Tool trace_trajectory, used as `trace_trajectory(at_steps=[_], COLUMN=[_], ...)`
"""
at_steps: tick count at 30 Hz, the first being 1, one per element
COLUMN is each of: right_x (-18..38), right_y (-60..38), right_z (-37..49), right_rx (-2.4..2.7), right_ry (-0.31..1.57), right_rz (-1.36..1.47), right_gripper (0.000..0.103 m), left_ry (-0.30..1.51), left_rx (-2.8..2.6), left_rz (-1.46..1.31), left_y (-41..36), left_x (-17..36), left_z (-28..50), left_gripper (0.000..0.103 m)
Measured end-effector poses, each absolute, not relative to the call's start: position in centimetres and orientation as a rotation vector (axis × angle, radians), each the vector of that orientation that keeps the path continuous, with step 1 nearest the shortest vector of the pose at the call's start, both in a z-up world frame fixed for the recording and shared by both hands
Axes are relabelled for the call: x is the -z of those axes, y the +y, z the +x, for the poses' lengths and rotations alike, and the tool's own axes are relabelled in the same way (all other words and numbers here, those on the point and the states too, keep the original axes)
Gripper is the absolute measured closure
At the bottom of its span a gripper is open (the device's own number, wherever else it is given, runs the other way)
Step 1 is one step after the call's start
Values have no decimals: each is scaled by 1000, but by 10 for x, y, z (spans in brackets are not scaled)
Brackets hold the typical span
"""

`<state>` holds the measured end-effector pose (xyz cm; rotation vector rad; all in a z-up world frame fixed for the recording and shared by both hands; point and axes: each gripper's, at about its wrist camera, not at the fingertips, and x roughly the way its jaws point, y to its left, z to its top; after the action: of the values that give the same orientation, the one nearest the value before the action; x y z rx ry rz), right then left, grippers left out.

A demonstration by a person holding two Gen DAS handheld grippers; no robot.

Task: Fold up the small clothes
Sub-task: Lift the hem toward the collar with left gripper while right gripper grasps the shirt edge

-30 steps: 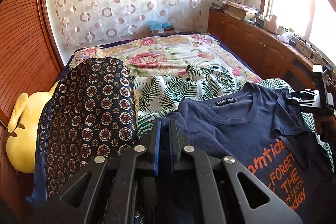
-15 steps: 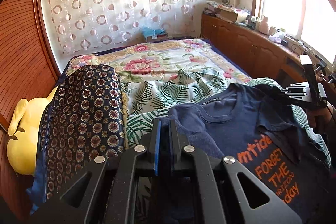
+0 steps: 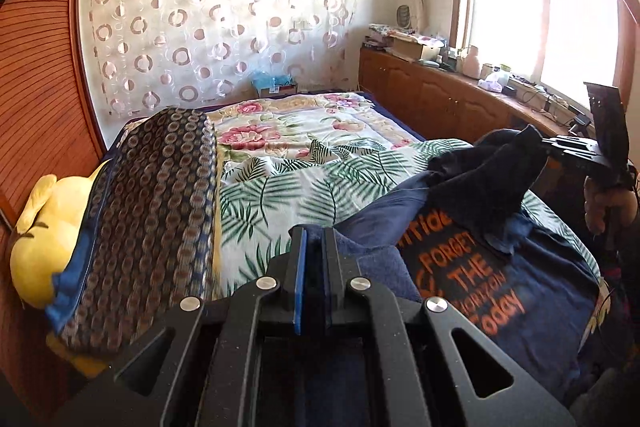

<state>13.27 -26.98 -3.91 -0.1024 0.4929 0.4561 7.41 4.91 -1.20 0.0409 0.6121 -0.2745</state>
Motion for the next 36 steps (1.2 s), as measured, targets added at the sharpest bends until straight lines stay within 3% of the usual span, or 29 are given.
trace_trajectory(at_steps=[11, 17, 28, 30, 32, 33, 35, 36], right_x=[62, 47, 66, 69, 63, 58, 45, 41], right_y=[-310, -329, -324, -325, -323, -324, -328, -331], right_z=[6, -42, -26, -27, -27, -28, -29, -29], right_rx=[-429, -432, -423, -408, -403, -396, -390, -387], right_ry=[526, 547, 681, 695, 685, 674, 652, 641], right_rz=[-82, -100, -104, -101, -106, -107, -96, -91], right_gripper=[99, 99, 99, 99, 89, 85, 60, 53], left_ry=[574, 577, 612, 613, 609, 605, 602, 605], left_rx=[259, 268, 236, 232, 222, 215, 215, 214], left_rz=[-49, -54, -37, -56, -71, -73, -74, -73], left_y=[83, 82, 89, 96, 102, 103, 107, 108], left_x=[18, 22, 37, 38, 37, 37, 36, 36], left_z=[-17, -37, -45, -44, -41, -40, -33, -29], left_gripper=[99, 99, 98, 90, 69, 64, 57, 53])
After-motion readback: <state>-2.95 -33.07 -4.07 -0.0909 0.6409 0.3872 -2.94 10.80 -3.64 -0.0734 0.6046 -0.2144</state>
